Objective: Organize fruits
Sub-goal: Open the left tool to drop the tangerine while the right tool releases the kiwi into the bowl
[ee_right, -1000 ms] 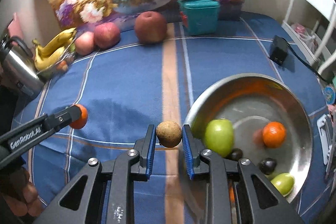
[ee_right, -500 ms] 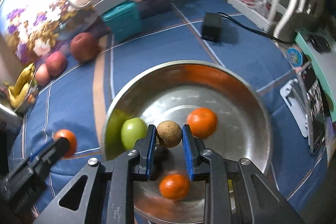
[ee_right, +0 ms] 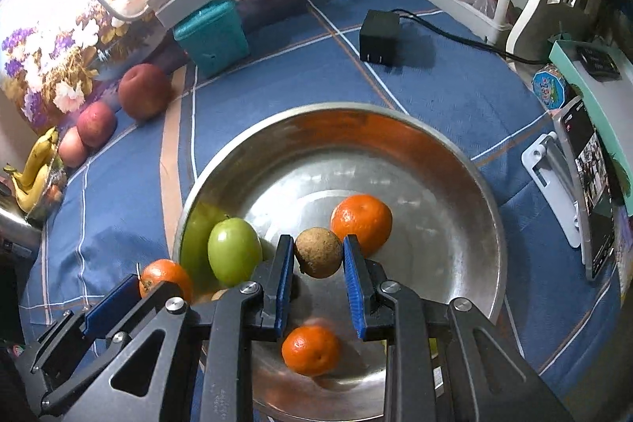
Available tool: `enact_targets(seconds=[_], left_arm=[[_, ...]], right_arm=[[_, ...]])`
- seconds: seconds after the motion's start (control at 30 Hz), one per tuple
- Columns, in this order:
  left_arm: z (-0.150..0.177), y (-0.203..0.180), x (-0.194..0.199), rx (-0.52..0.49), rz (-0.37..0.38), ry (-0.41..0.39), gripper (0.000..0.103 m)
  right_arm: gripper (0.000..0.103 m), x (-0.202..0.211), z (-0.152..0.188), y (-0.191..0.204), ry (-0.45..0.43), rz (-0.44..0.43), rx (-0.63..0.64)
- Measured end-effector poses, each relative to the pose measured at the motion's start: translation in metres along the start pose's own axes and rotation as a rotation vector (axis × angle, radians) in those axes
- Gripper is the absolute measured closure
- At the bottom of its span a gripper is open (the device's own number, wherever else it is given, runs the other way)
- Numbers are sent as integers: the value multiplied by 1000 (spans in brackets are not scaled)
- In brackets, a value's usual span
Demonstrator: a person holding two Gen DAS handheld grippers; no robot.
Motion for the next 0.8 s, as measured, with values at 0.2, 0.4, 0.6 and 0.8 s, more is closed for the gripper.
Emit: enact_targets(seconds=[0.2,0.4,0.6,0.8], left_arm=[[0,-2,1,-6,3,-1,66],[-1,1,0,2,2,0,61],[-2,7,2,16,-7,-7,56],[-3,23,-1,54,-48,1,44]], right_arm=[[76,0,2,-3,8,6,-11],[76,0,2,-6,10,9,-17],[76,0,1,-4,8,9,-11],[76,0,2,0,11,8,-2]])
Point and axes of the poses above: each gripper's, at about its wrist camera, not at the fingertips, and x roughly against the way its jaws point, y to its left, z to its underside, the point moved 5 cm from there along -x, roughly the way its jaws point, and after that the axes turned 9 degrees about -z, right-handed, at the moved point
